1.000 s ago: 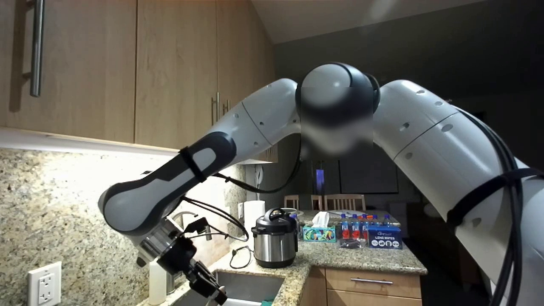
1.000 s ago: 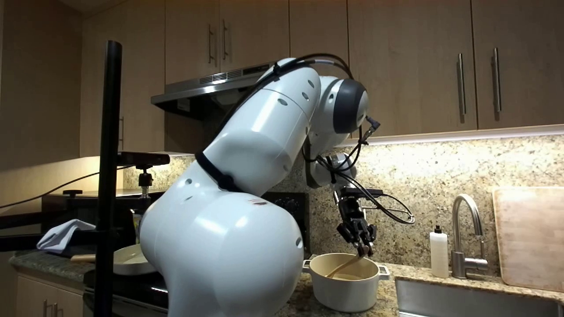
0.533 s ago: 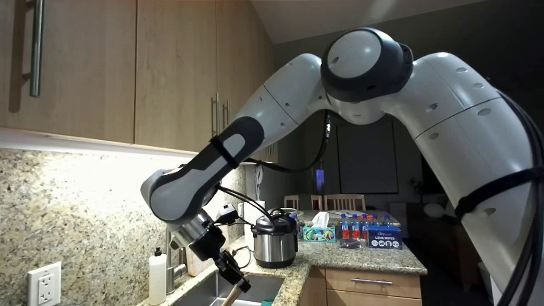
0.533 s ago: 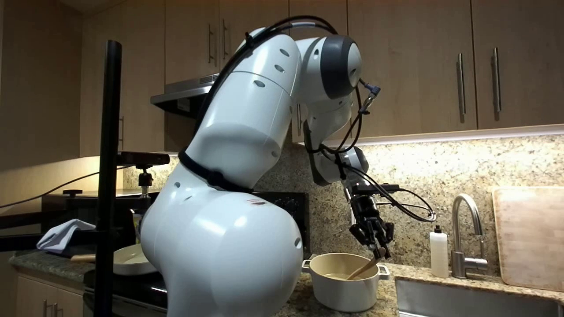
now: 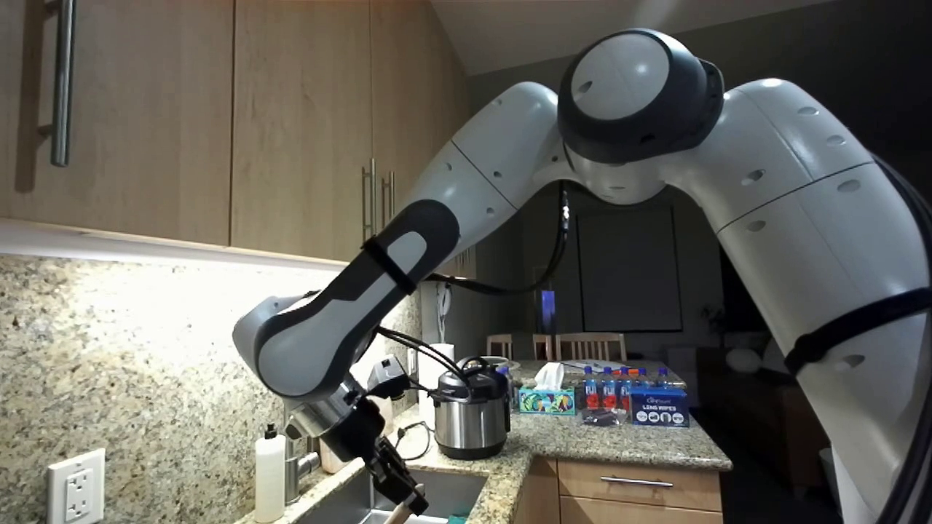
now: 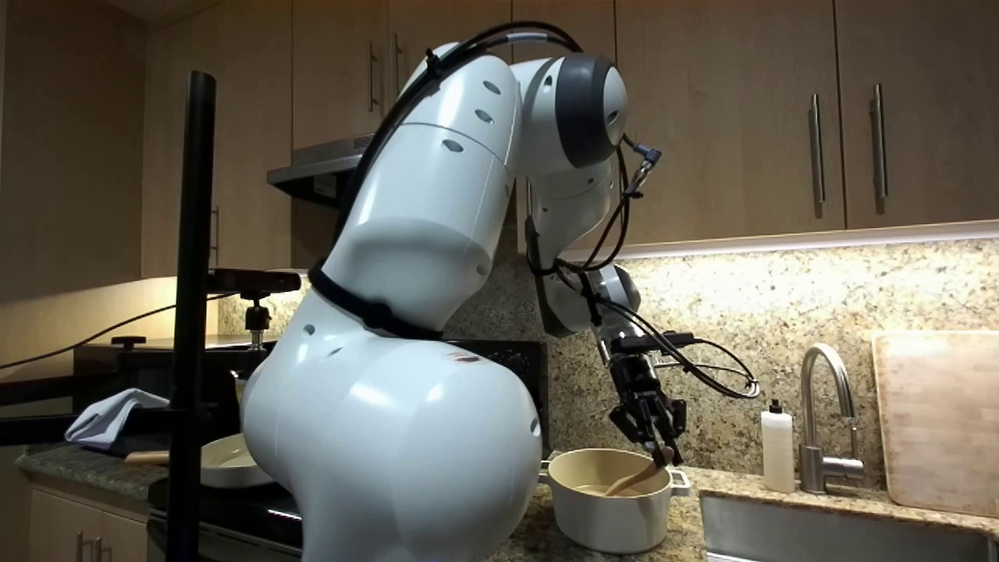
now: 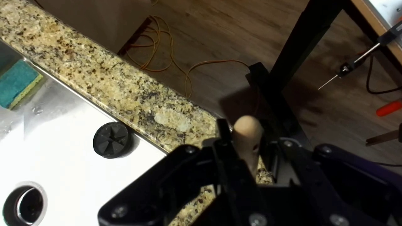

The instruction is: Use the wooden spoon to stir the contents in the white pot

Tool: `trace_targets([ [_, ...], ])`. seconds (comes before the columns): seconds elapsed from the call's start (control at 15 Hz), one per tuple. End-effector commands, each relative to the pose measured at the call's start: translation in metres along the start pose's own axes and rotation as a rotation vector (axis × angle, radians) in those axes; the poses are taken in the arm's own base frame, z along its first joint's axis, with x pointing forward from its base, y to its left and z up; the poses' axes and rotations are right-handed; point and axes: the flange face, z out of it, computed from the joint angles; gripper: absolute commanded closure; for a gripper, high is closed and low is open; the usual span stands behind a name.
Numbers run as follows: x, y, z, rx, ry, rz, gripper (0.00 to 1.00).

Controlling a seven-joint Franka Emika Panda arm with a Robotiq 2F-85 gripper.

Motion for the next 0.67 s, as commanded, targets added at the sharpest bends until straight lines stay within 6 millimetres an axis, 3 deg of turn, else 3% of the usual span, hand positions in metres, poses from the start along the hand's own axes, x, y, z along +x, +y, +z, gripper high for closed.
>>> trace_targets([
  [0.0,0.014,-0.012,-0.008,-0.063,-0.009,0.027,0.91],
  [0.6,0.064,-0.04,-0.044,-0.225,-0.003,0.016,0.91],
])
